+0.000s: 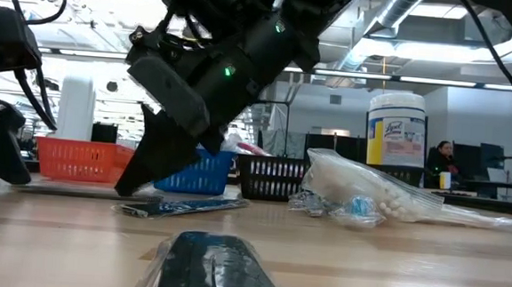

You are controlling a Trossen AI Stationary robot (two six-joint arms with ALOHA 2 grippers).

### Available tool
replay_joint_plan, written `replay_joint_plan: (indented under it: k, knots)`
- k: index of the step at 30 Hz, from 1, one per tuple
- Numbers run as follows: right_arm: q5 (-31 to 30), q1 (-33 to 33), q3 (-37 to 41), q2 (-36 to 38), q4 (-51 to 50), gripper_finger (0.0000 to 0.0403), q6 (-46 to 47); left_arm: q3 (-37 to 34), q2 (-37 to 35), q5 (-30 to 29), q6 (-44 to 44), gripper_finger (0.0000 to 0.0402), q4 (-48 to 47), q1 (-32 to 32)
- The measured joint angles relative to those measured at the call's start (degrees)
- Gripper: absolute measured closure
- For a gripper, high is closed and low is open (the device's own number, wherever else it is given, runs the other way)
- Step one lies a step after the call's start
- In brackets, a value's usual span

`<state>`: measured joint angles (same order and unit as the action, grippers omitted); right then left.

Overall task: Pick & Place Travel size toiletries
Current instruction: Put the black comb into the right black bin

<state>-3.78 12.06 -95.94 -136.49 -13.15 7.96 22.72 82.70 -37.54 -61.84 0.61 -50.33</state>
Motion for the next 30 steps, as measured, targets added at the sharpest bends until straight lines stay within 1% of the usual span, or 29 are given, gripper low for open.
replay_joint_plan:
  k: [10, 13, 18, 20, 22, 25, 30]
  knots:
    - [-0.64, 0.62, -2.43, -0.39, -2.87, 0.0402, -1.43, 0.0, 0.0, -0.25, 0.84, 0.0062, 0.8, -0.02]
    - [-0.48, 0.82, -2.58, -0.41, -2.93, 0.0402, -2.11, 0.0, 0.0, -0.29, 3.27, 0.0076, -0.34, 0.57]
    - [-0.64, 1.58, -2.49, 0.25, -2.27, 0.0396, -2.87, 0.03, -0.05, 2.72, 8.73, 0.0104, -0.82, 2.57]
    - [-1.02, 2.31, -2.36, 1.23, -2.09, 0.0382, -4.38, 0.05, -0.04, 2.89, 10.43, 0.0113, -0.68, 2.87]
    - [-1.3, 3.12, -2.1, 2.37, -2.81, 0.0358, -5.46, 0.11, -0.04, 2.97, 11.32, 0.012, -1.36, 3.16]
    - [-2.94, 4.48, -2.04, 4.78, -3.07, 0.0315, -6.92, 0.05, -0.02, 3.13, 11.93, 0.0134, -2.62, 4.16]
    - [-6.33, 6.18, -2.4, 8.9, -3.42, 0.0237, -9.36, 0.22, -0.2, 5.07, 12.57, 0.0167, -4.1, 5.79]
